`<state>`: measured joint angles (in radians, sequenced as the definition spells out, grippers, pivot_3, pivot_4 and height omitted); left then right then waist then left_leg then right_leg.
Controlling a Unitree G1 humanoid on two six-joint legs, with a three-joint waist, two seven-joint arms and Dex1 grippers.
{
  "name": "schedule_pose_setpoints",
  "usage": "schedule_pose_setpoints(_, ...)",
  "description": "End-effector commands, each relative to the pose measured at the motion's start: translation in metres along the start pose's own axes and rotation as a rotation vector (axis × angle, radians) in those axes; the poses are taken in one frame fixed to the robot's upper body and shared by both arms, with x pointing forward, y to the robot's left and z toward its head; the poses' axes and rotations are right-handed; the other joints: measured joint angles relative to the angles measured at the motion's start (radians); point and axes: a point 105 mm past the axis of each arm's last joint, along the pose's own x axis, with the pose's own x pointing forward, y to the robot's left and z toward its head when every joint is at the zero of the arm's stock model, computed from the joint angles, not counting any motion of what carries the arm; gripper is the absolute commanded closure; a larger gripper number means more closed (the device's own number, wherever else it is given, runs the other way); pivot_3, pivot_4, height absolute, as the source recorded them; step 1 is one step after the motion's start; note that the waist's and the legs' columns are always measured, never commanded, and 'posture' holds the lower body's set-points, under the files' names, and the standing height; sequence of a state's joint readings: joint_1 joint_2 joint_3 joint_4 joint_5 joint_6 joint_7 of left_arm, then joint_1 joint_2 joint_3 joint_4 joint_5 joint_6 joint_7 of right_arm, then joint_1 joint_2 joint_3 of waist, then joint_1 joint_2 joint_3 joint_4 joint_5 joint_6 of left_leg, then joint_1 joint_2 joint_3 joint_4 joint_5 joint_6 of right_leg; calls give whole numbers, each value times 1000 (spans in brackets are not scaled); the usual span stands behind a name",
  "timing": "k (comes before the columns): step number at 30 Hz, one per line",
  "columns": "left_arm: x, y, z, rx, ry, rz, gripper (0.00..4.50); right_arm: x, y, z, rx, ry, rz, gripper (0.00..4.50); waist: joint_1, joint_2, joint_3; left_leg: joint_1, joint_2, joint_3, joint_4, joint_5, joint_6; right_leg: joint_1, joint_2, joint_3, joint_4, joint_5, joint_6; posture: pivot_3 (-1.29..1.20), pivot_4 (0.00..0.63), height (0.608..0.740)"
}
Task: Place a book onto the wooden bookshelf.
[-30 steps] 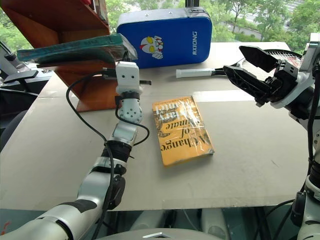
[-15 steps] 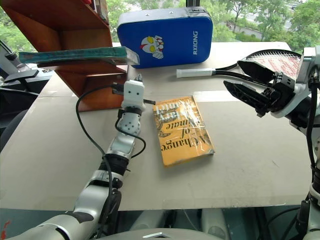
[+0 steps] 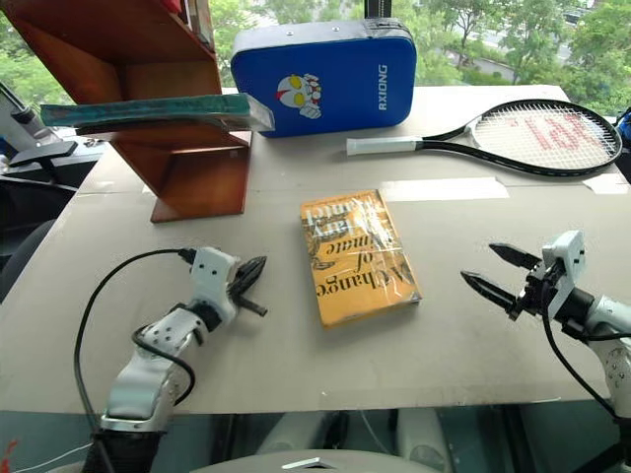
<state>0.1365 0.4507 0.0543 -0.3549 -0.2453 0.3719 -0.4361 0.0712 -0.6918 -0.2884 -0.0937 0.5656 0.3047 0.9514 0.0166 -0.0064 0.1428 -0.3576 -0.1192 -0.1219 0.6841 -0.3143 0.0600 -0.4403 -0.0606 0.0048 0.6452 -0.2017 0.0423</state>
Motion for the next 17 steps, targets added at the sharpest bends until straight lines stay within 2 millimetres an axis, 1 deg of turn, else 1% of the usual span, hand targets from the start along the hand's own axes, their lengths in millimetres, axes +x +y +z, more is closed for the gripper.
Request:
schedule_pose_setpoints(1, -11, -5, 8, 11, -8, -28, 3978, -3, -5, -18, -65, 61, -36, 0, 1, 0, 0, 1, 0, 0, 0, 0, 0, 1, 0, 0, 0, 0, 0, 0, 150, 740)
schedule_pose_setpoints(2, -13, -6, 7, 5, -3, -28, 3726, -4, -4, -23, -57, 75, -29, 0, 2, 0, 0, 2, 0, 0, 0, 0, 0, 2, 0, 0, 0, 0, 0, 0, 150, 740)
schedule_pose_setpoints(3, -14, -6, 7, 0, 1, -26, 3332, -6, -3, -27, -50, 82, -23, 0, 3, 1, 0, 2, 0, 0, 0, 0, 0, 2, 0, 0, 0, 0, 0, 0, 150, 740)
schedule_pose_setpoints(4, -15, -6, 6, 2, 7, -21, 2698, -7, -3, -30, -53, 88, -21, 0, 2, 1, 0, 2, 0, 0, 0, 0, 0, 2, 0, 0, 0, 0, 0, 0, 150, 740)
schedule_pose_setpoints(5, -15, -5, 5, 7, 9, -18, 2236, -8, -3, -32, -60, 89, -24, 0, 2, 1, -1, 2, 0, 0, 0, 0, 0, 2, 0, 0, -1, 0, 0, 0, 150, 740)
schedule_pose_setpoints(6, -16, -5, 5, 8, 11, -15, 1973, -9, -5, -33, -68, 86, -34, 0, 2, 1, -1, 2, 0, 0, -1, 0, 0, 2, 0, 0, -1, 0, 0, 0, 150, 740)
schedule_pose_setpoints(10, -22, -12, 12, 32, -20, -49, 299, -10, -10, -31, -82, 45, -66, 0, 0, 1, -1, 3, 0, 0, -1, 0, 0, 2, 0, 0, -1, 0, 0, 0, 150, 740)
schedule_pose_setpoints(11, -23, -12, 12, 35, -17, -50, 77, -10, -11, -30, -83, 35, -70, 0, 0, 1, -1, 3, 0, 0, -1, 0, 0, 2, 0, 0, -1, 0, 0, 0, 150, 740)
schedule_pose_setpoints(15, -28, -9, 14, 44, -31, -40, 77, -10, -8, -29, -72, 9, -55, 0, 1, 1, -1, 3, 0, 0, -2, 0, 0, 3, 0, 0, -2, 0, 0, 0, 150, 740)
schedule_pose_setpoints(17, -29, -7, 10, 76, -10, -35, 77, -10, -6, -27, -57, -3, -43, 0, 1, 1, -1, 3, 0, 0, -2, 0, 0, 3, 0, 0, -2, 0, 0, 0, 150, 740)
